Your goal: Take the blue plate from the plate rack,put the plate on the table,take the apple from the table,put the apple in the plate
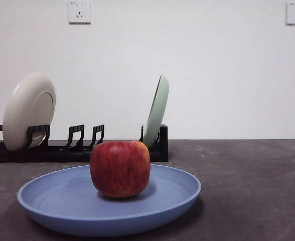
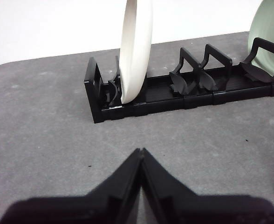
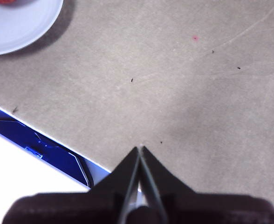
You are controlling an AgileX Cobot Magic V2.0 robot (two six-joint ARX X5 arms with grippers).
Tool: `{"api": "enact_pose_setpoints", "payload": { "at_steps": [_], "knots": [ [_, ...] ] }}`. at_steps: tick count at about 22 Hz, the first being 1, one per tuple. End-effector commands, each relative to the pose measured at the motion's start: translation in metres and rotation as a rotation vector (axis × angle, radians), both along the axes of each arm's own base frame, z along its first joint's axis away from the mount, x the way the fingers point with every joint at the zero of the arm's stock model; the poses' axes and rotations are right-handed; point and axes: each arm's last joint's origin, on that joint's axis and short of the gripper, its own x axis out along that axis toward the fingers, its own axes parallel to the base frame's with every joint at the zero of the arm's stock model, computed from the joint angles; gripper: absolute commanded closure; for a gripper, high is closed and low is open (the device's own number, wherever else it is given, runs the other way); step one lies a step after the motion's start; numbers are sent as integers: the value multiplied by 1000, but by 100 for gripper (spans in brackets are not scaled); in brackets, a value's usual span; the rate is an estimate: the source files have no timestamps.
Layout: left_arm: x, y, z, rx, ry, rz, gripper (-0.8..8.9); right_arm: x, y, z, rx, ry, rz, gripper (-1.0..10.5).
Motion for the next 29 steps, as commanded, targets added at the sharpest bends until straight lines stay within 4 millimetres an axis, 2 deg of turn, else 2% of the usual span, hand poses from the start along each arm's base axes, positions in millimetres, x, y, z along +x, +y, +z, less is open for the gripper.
{"api": "enact_pose_setpoints", "payload": {
  "at_steps": [1, 16, 19, 23, 24, 26, 29],
  "knots": [
    [1, 0, -3, 0, 2, 0, 817, 0, 1, 0, 7, -3, -5, 946],
    [1, 0, -3, 0, 3, 0, 817, 0, -1, 0, 6, -3, -14, 946],
    [1, 0, -3, 0, 3, 0, 817, 5, -5, 0, -2, -8, -88, 946],
    [1, 0, -3, 0, 3, 0, 817, 18, -19, 1, 8, -35, -334, 946],
    [1, 0, -3, 0, 3, 0, 817, 22, -22, 4, 38, -79, -387, 946],
    [1, 0, -3, 0, 3, 0, 817, 37, -25, 11, 159, -285, -442, 946],
    [1, 0, -3, 0, 3, 0, 817, 53, -29, 6, 324, -655, -363, 946]
  ]
}}
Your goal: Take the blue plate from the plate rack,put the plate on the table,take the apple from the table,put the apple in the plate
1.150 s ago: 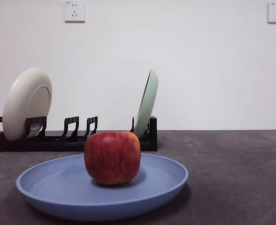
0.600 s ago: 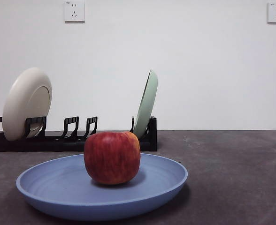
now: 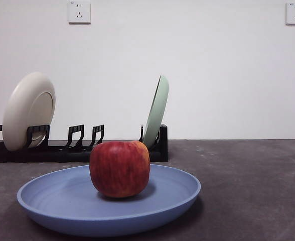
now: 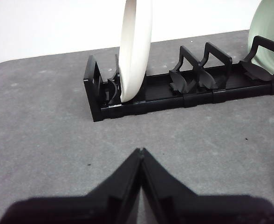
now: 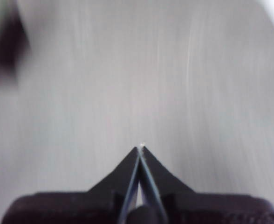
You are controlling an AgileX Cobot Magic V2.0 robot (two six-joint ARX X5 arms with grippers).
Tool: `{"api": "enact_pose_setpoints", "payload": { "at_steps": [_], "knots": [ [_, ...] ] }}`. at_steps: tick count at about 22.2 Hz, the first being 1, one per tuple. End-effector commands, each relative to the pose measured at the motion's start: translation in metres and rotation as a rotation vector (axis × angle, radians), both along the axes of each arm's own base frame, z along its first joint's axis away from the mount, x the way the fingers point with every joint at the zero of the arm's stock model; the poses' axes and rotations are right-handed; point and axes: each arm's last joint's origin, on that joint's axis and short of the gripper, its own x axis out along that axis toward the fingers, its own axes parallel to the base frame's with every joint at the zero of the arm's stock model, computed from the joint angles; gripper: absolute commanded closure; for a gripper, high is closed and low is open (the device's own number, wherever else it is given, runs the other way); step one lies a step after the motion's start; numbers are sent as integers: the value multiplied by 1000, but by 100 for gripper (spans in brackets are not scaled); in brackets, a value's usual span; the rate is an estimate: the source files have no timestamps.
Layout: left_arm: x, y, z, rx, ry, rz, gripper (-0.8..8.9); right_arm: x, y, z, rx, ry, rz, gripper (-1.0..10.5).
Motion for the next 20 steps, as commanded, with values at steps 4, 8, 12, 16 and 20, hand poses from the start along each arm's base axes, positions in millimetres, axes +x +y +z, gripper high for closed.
{"api": "enact_pose_setpoints", "payload": {
  "at_steps": [4, 8, 12, 16, 20],
  "knots": [
    [1, 0, -2, 0, -3, 0, 817, 6, -11, -49, -20, -360, -3, 946],
    [1, 0, -2, 1, -3, 0, 817, 1, -20, -107, -40, -313, -74, 946],
    [1, 0, -2, 1, -3, 0, 817, 0, -24, -131, -39, -289, -91, 946],
    [1, 0, -2, 1, -3, 0, 817, -1, -26, -144, -43, -287, -113, 946],
    [1, 0, -2, 1, -3, 0, 817, -2, -26, -153, -41, -299, -114, 946]
  ]
}}
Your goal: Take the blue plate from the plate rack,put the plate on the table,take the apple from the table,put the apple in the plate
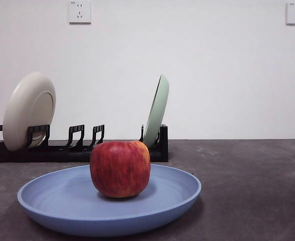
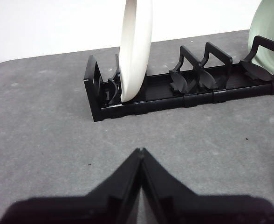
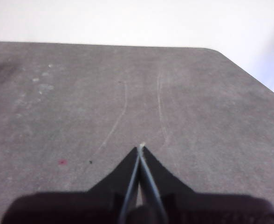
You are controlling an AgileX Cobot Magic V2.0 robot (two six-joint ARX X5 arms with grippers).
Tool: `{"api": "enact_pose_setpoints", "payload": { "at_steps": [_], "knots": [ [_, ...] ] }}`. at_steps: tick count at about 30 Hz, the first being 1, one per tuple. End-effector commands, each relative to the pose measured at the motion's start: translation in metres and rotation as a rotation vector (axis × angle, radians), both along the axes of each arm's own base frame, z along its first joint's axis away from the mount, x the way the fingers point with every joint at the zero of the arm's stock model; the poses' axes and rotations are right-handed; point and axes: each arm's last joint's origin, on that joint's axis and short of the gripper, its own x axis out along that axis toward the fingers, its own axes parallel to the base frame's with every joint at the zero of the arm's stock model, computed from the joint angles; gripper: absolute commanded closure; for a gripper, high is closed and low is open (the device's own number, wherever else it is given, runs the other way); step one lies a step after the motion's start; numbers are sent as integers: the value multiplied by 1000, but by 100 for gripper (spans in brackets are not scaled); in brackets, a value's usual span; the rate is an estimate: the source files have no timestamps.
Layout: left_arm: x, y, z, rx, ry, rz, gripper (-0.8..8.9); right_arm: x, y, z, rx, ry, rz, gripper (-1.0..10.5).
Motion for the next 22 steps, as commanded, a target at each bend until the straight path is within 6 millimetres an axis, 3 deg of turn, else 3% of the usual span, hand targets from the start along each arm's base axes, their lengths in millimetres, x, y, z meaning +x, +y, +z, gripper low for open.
{"api": "enact_pose_setpoints", "payload": {
  "at_steps": [1, 22],
  "knots": [
    [1, 0, -2, 1, -3, 0, 817, 0, 0, -9, -2, -2, 3, 946],
    [1, 0, -3, 0, 6, 0, 817, 1, -2, -11, -3, -2, -17, 946]
  ]
}}
